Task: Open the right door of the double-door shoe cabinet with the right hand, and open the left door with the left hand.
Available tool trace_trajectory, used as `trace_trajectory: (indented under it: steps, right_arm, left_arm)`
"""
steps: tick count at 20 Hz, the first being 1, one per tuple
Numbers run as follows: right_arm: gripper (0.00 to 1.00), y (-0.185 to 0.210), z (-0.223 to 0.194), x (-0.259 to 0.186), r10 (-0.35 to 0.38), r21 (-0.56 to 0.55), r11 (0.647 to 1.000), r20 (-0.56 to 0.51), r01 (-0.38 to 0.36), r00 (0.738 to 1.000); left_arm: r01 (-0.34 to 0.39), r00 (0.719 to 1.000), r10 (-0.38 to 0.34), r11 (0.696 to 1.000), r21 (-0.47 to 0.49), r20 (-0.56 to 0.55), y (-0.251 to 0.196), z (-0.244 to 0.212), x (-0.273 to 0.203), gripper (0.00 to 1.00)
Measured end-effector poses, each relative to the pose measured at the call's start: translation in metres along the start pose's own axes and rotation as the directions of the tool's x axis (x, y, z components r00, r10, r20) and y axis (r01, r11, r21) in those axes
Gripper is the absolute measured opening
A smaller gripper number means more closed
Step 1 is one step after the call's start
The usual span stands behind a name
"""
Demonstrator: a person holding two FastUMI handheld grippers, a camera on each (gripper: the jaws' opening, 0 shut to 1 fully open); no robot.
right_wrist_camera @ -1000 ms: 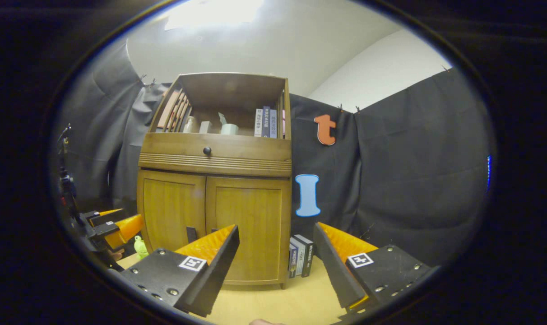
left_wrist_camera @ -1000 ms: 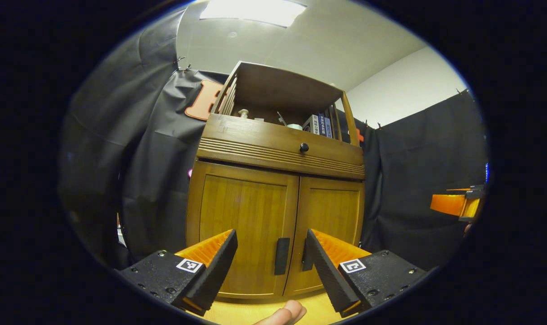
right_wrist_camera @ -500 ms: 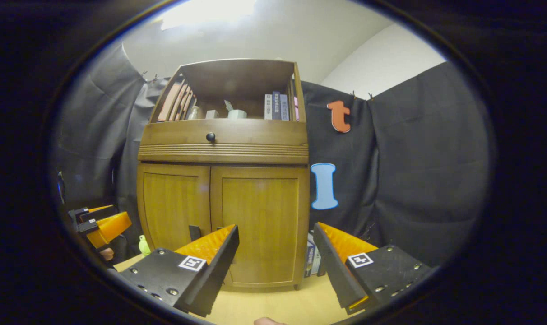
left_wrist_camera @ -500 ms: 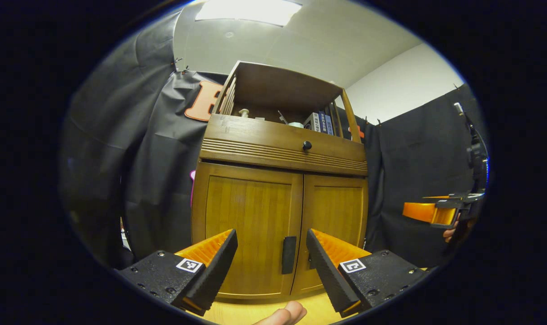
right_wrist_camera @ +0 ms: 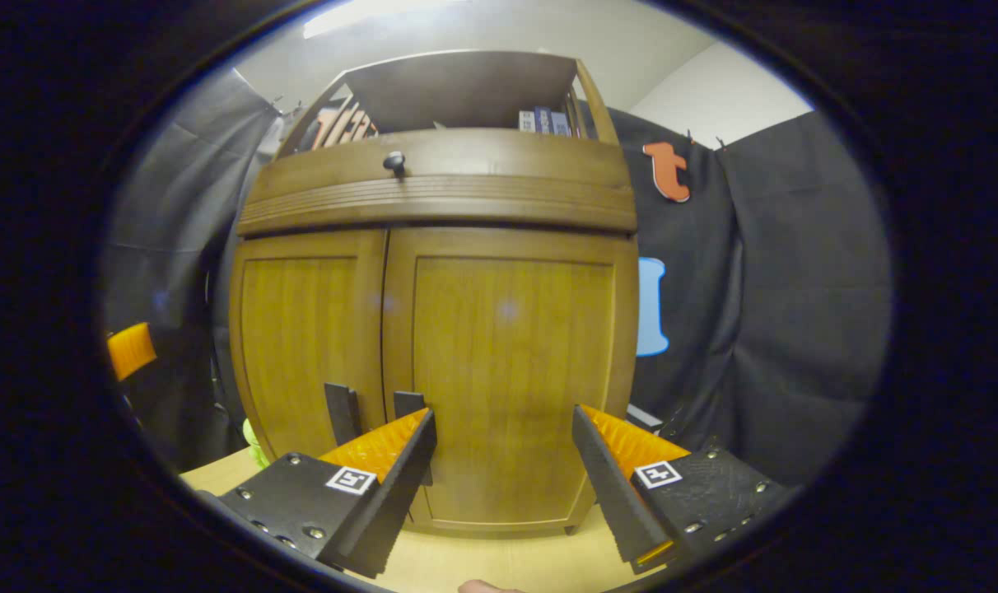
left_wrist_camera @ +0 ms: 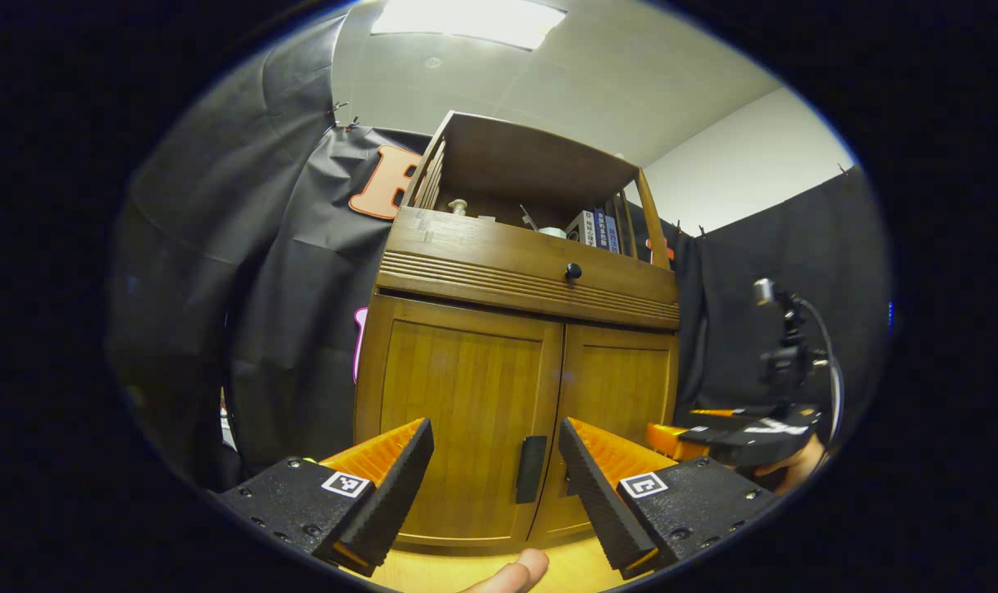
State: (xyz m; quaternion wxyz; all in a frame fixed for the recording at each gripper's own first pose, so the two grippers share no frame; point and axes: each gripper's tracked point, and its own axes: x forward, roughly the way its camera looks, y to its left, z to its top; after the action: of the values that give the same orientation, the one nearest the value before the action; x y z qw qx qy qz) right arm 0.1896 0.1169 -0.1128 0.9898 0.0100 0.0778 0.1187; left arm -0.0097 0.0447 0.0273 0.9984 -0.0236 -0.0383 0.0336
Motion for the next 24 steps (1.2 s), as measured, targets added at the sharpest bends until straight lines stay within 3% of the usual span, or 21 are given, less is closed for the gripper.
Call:
trace_trajectory:
  steps: [2, 4, 6, 7, 8, 10, 11, 12, 13, 14, 15, 16, 18, 20, 22, 24]
  right_arm:
    - [0.99, 0.009, -0.008, 0.023, 0.009, 0.021, 1.0, -0.02, -0.008, 1.0]
    - [0.98, 0.021, -0.019, 0.041, 0.033, 0.065, 0.997, -0.042, -0.031, 0.999]
    - [0.98, 0.03, -0.031, 0.057, 0.049, 0.091, 0.995, -0.071, -0.042, 0.996]
    - [0.98, 0.035, -0.036, 0.064, 0.058, 0.092, 0.995, -0.085, -0.05, 0.995]
    - [0.98, 0.04, -0.028, 0.067, 0.104, 0.118, 0.988, -0.07, -0.095, 0.992]
    - [0.8, 0.046, -0.028, 0.067, 0.146, 0.153, 0.979, -0.081, -0.132, 0.986]
    - [0.82, 0.043, -0.026, 0.063, 0.148, 0.151, 0.979, -0.087, -0.134, 0.985]
    - [0.77, 0.052, -0.03, 0.064, 0.177, 0.151, 0.975, -0.08, -0.163, 0.981]
    - [0.63, 0.057, -0.032, 0.069, 0.181, 0.154, 0.974, -0.091, -0.166, 0.979]
    - [0.48, 0.063, -0.027, 0.065, 0.185, 0.142, 0.975, -0.087, -0.171, 0.979]
    - [0.4, 0.065, -0.025, 0.064, 0.172, 0.104, 0.981, -0.092, -0.162, 0.981]
    - [0.31, 0.066, -0.027, 0.065, 0.169, 0.059, 0.985, -0.089, -0.164, 0.982]
    - [0.27, 0.075, -0.028, 0.072, 0.183, 0.061, 0.982, -0.101, -0.178, 0.978]
    - [0.03, 0.074, -0.029, 0.061, 0.172, 0.102, 0.982, -0.099, -0.161, 0.98]
    - [0.04, 0.082, -0.033, 0.057, 0.207, 0.13, 0.973, -0.11, -0.192, 0.972]
    - [0.15, 0.089, -0.029, 0.053, 0.232, 0.157, 0.964, -0.089, -0.217, 0.969]
  left_arm:
    - [0.006, 1.0, -0.006, 1.0, -0.013, -0.005, 0.0, 0.001, 0.001, 0.9]
    - [0.005, 1.0, -0.005, 1.0, -0.013, -0.007, 0.003, 0.003, 0.001, 0.95]
    - [0.0, 1.0, 0.0, 1.0, -0.017, -0.011, 0.005, 0.002, 0.004, 0.91]
    - [-0.001, 1.0, 0.0, 1.0, -0.016, -0.016, 0.005, 0.001, 0.006, 0.95]
    - [0.002, 1.0, -0.002, 1.0, -0.013, -0.024, 0.004, -0.001, 0.007, 0.95]
    - [0.016, 0.999, -0.017, 1.0, -0.017, -0.035, 0.001, -0.004, 0.009, 0.91]
    - [0.024, 0.999, -0.025, 0.999, -0.023, -0.044, -0.001, -0.007, 0.011, 0.91]
    - [0.029, 0.998, -0.03, 0.999, -0.025, -0.054, -0.001, -0.009, 0.013, 0.95]
    - [0.028, 0.998, -0.029, 0.999, -0.02, -0.059, -0.001, -0.01, 0.015, 0.91]
    - [0.018, 0.998, -0.018, 1.0, -0.014, -0.062, 0.004, -0.011, 0.016, 0.95]
    - [0.004, 0.998, -0.005, 1.0, -0.01, -0.064, 0.009, -0.011, 0.017, 0.9]
    - [-0.006, 0.998, 0.006, 1.0, -0.008, -0.063, 0.012, -0.011, 0.019, 0.95]
    - [-0.024, 0.998, 0.024, 1.0, 0.001, -0.066, 0.018, -0.011, 0.022, 0.91]
    - [-0.041, 0.997, 0.042, 0.999, 0.005, -0.059, 0.022, -0.009, 0.022, 0.91]
    - [-0.053, 0.997, 0.054, 0.999, 0.008, -0.053, 0.029, -0.007, 0.023, 0.95]
    - [-0.054, 0.997, 0.054, 0.999, 0.007, -0.051, 0.03, -0.006, 0.022, 0.91]
